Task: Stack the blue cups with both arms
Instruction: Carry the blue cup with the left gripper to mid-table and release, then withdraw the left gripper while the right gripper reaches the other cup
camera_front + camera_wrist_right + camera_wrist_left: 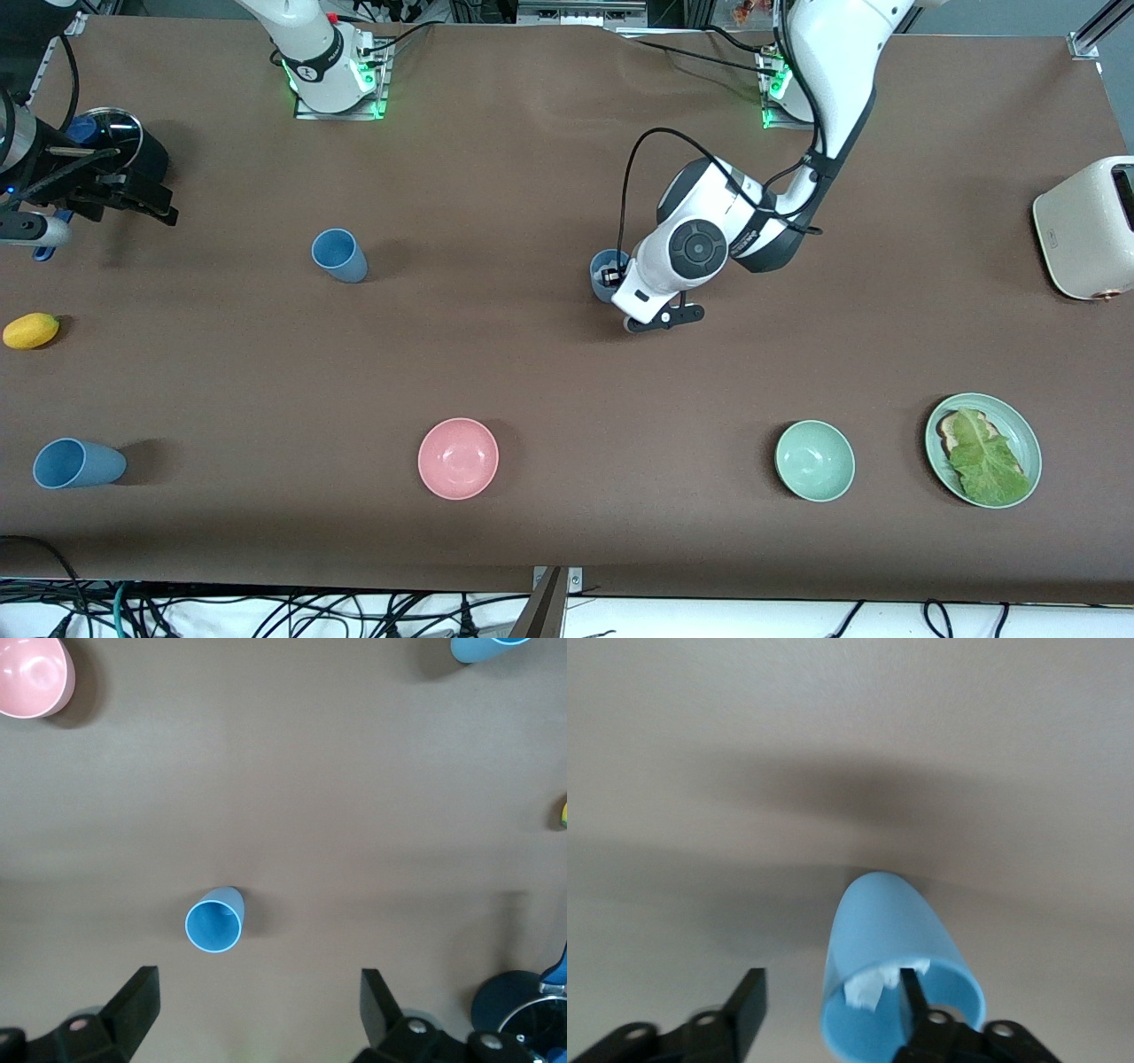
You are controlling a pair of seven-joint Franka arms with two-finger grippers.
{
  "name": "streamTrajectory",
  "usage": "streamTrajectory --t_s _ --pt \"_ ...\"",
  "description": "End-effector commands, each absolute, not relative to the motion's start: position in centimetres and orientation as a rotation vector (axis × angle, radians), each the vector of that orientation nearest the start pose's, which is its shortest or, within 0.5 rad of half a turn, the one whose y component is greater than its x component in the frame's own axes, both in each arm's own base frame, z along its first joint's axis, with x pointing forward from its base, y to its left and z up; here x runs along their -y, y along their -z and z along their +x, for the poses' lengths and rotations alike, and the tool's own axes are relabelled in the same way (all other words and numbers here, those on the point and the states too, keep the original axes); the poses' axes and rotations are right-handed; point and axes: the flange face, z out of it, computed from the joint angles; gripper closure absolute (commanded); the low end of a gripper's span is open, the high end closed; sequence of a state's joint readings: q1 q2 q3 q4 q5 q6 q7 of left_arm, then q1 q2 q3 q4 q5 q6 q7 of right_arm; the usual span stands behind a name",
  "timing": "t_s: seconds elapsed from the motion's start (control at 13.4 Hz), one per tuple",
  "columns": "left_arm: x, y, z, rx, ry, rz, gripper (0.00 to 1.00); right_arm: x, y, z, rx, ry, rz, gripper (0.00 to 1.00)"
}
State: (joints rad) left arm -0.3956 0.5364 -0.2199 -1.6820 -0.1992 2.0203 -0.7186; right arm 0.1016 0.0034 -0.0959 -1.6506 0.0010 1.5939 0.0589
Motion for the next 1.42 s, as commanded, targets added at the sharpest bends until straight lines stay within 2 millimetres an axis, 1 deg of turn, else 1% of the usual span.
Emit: streamTrajectory --t_s 0.0,0.07,0.15,0.22,0.3,0.37,0.45,0.52,0.6,0.67,0.75,0.82,0.97,1.05,1.2,1.27,1.35 --pt "33.7 -36.3 55.2 0.383 -0.553 -3.160 0.00 0.1 -59.7 55.5 -0.082 -0.065 -3.149 0.00" --pt "31.5 -38.5 56.5 0.390 -0.544 -3.129 0.00 0.1 -59.7 55.5 -0.084 -0.065 -3.149 0.00" --pt "30.0 -40.8 57.6 0.344 -0.520 -3.101 0.00 0.1 -59.6 55.5 -0.089 -0.067 -3.149 0.00" --pt "28.4 -43.1 58.5 0.269 -0.490 -3.077 0.00 0.1 -59.2 55.7 -0.077 -0.082 -3.151 0.00" --pt "26.3 -45.1 59.5 0.193 -0.462 -3.065 0.00 -0.4 -58.5 55.8 -0.060 -0.110 -3.153 0.00" --pt "23.7 -47.0 60.5 0.123 -0.446 -3.086 0.00 -0.8 -57.9 55.5 -0.045 -0.158 -3.157 0.00" --pt "21.0 -49.2 61.0 0.081 -0.412 -3.108 0.00 -1.0 -57.3 55.6 -0.045 -0.204 -3.157 0.00" --pt "18.3 -51.2 61.2 0.035 -0.376 -3.130 0.00 -1.4 -56.8 55.9 -0.031 -0.214 -3.158 0.00" --pt "16.0 -52.8 61.1 -0.013 -0.351 -3.144 0.00 -1.9 -55.9 56.2 -0.014 -0.238 -3.157 0.00" --pt "14.7 -54.2 60.8 -0.032 -0.332 -3.147 0.00 -2.7 -55.0 56.5 0.031 -0.265 -3.153 0.00" --pt "13.9 -55.0 60.5 -0.012 -0.333 -3.145 0.00 -4.0 -53.8 56.7 0.070 -0.296 -3.152 0.00" --pt "13.1 -55.7 60.3 0.007 -0.322 -3.145 0.00 -4.4 -52.7 57.1 0.080 -0.318 -3.150 0.00" --pt "11.6 -57.2 59.4 0.038 -0.240 -3.152 0.00 -5.0 -50.5 57.5 0.094 -0.330 -3.146 0.00" --pt "11.3 -57.4 58.9 0.050 -0.201 -3.155 0.00 -5.6 -49.0 57.7 0.111 -0.327 -3.147 0.00" --pt "8.8 -57.2 57.0 0.125 -0.117 -3.150 0.00 -5.7 -46.8 57.4 0.120 -0.306 -3.146 0.00" --pt "8.0 -56.5 56.0 0.147 -0.094 -3.154 0.00 -6.3 -44.9 56.4 0.139 -0.287 -3.144 0.00" --pt "7.3 -56.5 55.4 0.160 -0.074 -3.155 0.00 -6.4 -42.7 55.3 0.147 -0.263 -3.143 0.00"
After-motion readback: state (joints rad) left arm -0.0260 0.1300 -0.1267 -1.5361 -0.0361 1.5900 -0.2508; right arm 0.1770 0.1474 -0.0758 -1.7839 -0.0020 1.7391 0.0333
